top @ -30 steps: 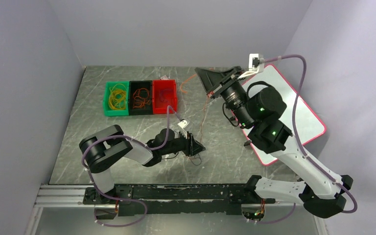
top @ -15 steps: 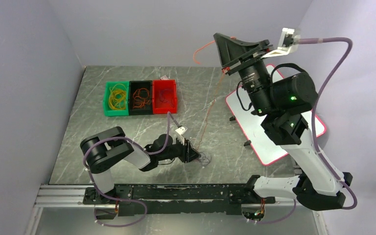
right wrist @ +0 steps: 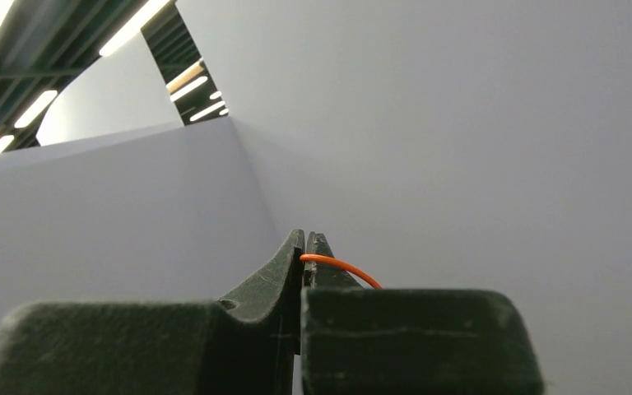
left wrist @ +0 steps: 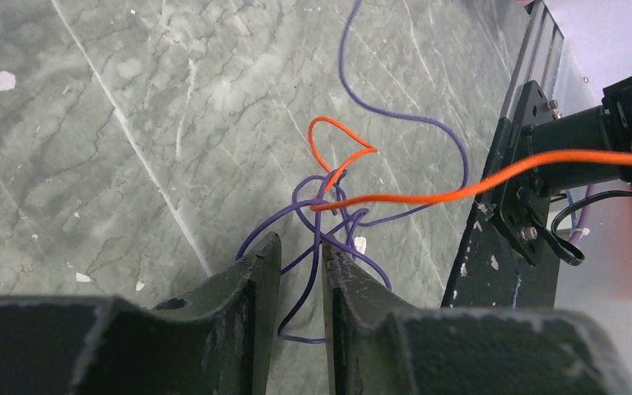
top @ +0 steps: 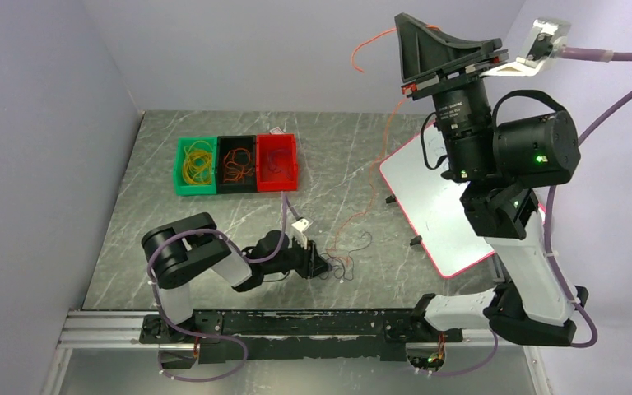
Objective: Untangle the cables
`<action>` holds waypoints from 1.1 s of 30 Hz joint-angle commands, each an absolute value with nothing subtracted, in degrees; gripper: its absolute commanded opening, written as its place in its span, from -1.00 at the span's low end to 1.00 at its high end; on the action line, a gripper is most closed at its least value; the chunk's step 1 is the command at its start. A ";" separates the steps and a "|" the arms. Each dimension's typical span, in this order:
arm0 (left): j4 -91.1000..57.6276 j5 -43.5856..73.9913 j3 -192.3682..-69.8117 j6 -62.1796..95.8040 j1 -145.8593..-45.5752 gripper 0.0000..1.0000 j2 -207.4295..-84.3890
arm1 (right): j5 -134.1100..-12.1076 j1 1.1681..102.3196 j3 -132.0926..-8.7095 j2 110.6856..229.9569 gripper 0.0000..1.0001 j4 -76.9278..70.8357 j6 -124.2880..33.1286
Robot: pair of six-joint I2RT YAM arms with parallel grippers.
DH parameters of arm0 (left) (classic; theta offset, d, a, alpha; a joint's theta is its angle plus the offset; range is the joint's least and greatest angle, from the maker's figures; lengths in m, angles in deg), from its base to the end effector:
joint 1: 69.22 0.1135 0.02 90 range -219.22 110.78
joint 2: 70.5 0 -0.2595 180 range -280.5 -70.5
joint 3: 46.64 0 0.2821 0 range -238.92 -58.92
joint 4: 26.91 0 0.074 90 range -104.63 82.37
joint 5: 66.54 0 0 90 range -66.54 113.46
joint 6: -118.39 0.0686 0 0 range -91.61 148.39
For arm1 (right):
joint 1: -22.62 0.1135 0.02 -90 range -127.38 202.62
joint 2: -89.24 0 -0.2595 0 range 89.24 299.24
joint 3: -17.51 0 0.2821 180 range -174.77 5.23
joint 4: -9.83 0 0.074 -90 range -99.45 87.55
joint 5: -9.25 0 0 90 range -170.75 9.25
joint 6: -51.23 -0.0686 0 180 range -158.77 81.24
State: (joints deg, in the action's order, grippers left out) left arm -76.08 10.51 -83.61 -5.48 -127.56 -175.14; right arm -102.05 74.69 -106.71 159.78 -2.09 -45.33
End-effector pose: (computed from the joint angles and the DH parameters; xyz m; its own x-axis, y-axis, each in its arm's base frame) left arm 0.1582 -0.2858 0.0589 -0.6628 0.0400 -0.7478 0.6886 0.4250 -0.5876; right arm 0.1448 0.1452 0.6773 0.3418 0.6117 -0.7134 -0.6114 0.7213 0.3256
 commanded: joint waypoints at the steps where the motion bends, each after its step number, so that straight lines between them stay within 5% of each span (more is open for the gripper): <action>1: -79.47 12.18 -82.84 -5.24 -128.11 -0.39 -175.78 | -102.59 74.72 -110.67 161.01 -1.00 -1.62 -41.45; 19: -81.30 13.20 -81.45 -6.51 -128.11 -0.52 -177.82 | -102.91 74.65 -128.17 167.34 -1.00 6.42 -28.82; 33: -77.89 16.55 -81.21 -8.70 -128.17 -0.86 -178.23 | -101.71 74.66 -131.98 167.90 -1.00 14.69 -21.57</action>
